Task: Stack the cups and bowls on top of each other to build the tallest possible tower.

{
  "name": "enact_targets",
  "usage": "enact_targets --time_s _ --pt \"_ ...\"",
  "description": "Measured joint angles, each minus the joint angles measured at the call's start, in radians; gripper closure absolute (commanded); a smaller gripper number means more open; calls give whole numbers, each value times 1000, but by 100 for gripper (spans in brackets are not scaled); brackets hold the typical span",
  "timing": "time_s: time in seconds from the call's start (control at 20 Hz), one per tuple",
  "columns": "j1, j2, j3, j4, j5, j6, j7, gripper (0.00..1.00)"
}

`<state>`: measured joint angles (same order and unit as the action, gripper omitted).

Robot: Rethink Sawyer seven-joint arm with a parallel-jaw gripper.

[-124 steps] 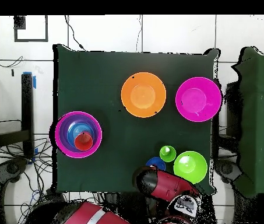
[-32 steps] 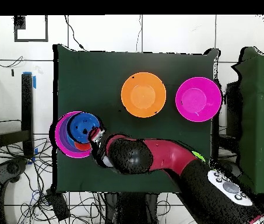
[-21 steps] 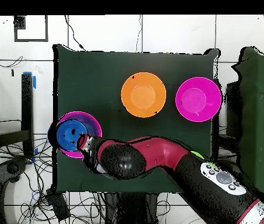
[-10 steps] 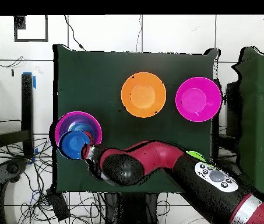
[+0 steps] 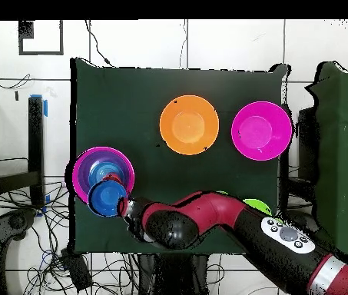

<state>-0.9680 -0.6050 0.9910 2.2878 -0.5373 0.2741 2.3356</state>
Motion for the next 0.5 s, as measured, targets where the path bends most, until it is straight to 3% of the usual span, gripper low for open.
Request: enact_targets --time_s 0.5 --pt "-10 47 -29 0 -65 -20 0 100"
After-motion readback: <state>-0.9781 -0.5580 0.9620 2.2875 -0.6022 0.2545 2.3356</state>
